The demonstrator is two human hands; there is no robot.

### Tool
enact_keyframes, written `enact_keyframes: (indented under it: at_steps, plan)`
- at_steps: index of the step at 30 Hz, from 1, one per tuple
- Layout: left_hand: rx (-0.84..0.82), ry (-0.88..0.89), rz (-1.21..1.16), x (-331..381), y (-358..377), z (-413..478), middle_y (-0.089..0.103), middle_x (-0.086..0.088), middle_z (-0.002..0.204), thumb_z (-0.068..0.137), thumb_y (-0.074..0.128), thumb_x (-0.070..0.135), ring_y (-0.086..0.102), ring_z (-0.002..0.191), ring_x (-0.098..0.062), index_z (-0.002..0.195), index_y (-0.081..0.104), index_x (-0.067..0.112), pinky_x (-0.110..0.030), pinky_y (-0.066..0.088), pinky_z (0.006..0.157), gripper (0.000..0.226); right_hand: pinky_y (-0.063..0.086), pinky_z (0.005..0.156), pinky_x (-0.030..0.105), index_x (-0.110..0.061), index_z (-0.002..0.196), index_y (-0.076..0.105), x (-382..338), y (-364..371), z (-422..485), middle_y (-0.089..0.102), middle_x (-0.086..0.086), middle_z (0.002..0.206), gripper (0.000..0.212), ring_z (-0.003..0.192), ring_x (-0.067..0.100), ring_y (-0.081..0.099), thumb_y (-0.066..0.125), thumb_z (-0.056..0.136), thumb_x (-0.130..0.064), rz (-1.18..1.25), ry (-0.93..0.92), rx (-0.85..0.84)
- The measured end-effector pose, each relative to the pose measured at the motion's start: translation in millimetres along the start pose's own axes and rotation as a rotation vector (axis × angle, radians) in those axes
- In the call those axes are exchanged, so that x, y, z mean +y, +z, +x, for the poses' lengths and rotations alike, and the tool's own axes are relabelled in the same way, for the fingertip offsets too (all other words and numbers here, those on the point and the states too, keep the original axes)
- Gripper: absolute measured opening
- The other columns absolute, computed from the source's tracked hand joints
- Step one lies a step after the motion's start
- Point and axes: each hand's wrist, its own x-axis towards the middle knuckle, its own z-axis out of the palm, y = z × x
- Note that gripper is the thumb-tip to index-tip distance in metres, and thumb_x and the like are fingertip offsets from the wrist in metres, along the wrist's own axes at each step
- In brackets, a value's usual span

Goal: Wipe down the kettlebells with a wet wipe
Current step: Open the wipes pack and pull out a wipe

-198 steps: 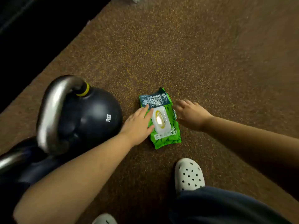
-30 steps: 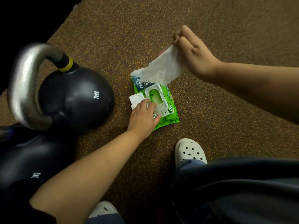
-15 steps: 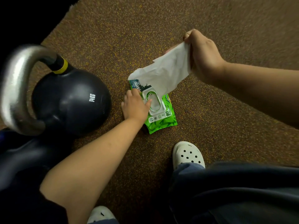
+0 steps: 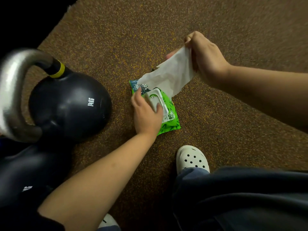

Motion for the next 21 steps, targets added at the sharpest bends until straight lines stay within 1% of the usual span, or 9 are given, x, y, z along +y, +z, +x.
enact_keyframes:
  at_steps: [1, 4, 5, 7, 8, 11, 14, 18, 21]
  plan:
    - [-0.056, 0.032, -0.005, 2, 4, -4, 0.031, -0.016, 0.146, 0.083, 0.064, 0.024, 0.041, 0.129, -0.029, 0.143, 0.027, 0.002, -0.027, 0.034, 0.103, 0.073, 0.046, 0.09, 0.038, -0.023, 0.081, 0.041, -2, 0, -3, 0.064, 0.025, 0.111, 0.012, 0.09, 0.015, 0.067, 0.034, 0.089, -0.029, -0.006, 0.0, 0.004]
    - [-0.277, 0.148, 0.088, -2, 16, -14, 0.02, -0.016, 0.154, 0.09, 0.055, 0.032, 0.02, 0.143, -0.026, 0.147, 0.02, 0.002, -0.028, 0.017, 0.115, 0.073, 0.048, 0.09, 0.037, -0.026, 0.08, 0.04, 0, -2, 0, 0.068, 0.02, 0.105, 0.013, 0.097, 0.024, 0.066, 0.033, 0.09, -0.031, 0.023, -0.017, 0.008]
    - [-0.336, 0.178, 0.141, -5, 18, -15, 0.014, -0.015, 0.157, 0.092, 0.051, 0.036, 0.012, 0.145, -0.025, 0.148, 0.018, 0.004, -0.029, 0.012, 0.116, 0.072, 0.048, 0.08, 0.031, -0.025, 0.081, 0.039, -1, -3, -1, 0.069, 0.019, 0.103, 0.012, 0.095, 0.022, 0.067, 0.033, 0.09, -0.03, 0.022, -0.016, 0.013]
    - [-0.434, 0.218, 0.251, -14, 19, -15, 0.002, -0.012, 0.159, 0.095, 0.044, 0.042, 0.0, 0.147, -0.022, 0.149, 0.012, 0.005, -0.033, 0.007, 0.119, 0.073, 0.044, 0.061, 0.018, -0.02, 0.084, 0.036, 1, -4, -2, 0.072, 0.015, 0.095, 0.011, 0.08, 0.013, 0.069, 0.031, 0.094, -0.021, 0.097, -0.02, 0.003]
    - [-0.472, 0.237, 0.317, -18, 19, -13, -0.002, -0.011, 0.159, 0.096, 0.039, 0.045, -0.003, 0.147, -0.021, 0.15, 0.009, 0.007, -0.035, 0.006, 0.119, 0.073, 0.043, 0.056, 0.015, -0.019, 0.085, 0.034, 2, -3, -2, 0.073, 0.013, 0.092, 0.012, 0.075, 0.01, 0.069, 0.03, 0.095, -0.017, 0.14, -0.019, -0.008]
    - [-0.568, 0.286, 0.539, -27, 18, -5, -0.009, -0.008, 0.159, 0.099, 0.027, 0.046, -0.009, 0.146, -0.019, 0.151, 0.0, 0.012, -0.039, 0.001, 0.118, 0.068, 0.042, 0.051, 0.013, -0.018, 0.084, 0.032, -2, 1, -6, 0.072, 0.014, 0.09, 0.015, 0.069, 0.007, 0.069, 0.027, 0.097, -0.012, 0.168, -0.029, -0.026]
    - [-0.603, 0.275, 0.642, -24, 19, -2, -0.012, -0.007, 0.159, 0.1, 0.022, 0.044, -0.012, 0.146, -0.019, 0.151, -0.004, 0.014, -0.04, -0.004, 0.117, 0.065, 0.041, 0.047, 0.01, -0.014, 0.088, 0.031, -3, 6, -6, 0.07, 0.014, 0.087, 0.013, 0.06, 0.003, 0.066, 0.026, 0.097, -0.006, 0.196, -0.024, -0.038]
    - [-0.563, 0.251, 0.658, -23, 26, -6, -0.014, -0.007, 0.158, 0.098, 0.019, 0.049, -0.014, 0.146, -0.018, 0.151, -0.005, 0.014, -0.04, -0.007, 0.116, 0.067, 0.041, 0.045, 0.009, -0.013, 0.089, 0.031, -3, 8, -4, 0.072, 0.003, 0.074, 0.012, 0.055, 0.001, 0.063, 0.027, 0.098, -0.006, 0.217, -0.021, -0.038]
    - [-0.532, 0.284, 0.59, -31, 24, -7, -0.011, -0.006, 0.159, 0.097, 0.021, 0.053, -0.012, 0.146, -0.017, 0.151, -0.002, 0.016, -0.039, -0.008, 0.116, 0.07, 0.04, 0.046, 0.009, -0.013, 0.089, 0.03, -2, 12, -2, 0.07, 0.011, 0.086, 0.012, 0.061, 0.004, 0.066, 0.026, 0.099, -0.006, 0.196, -0.023, -0.056]
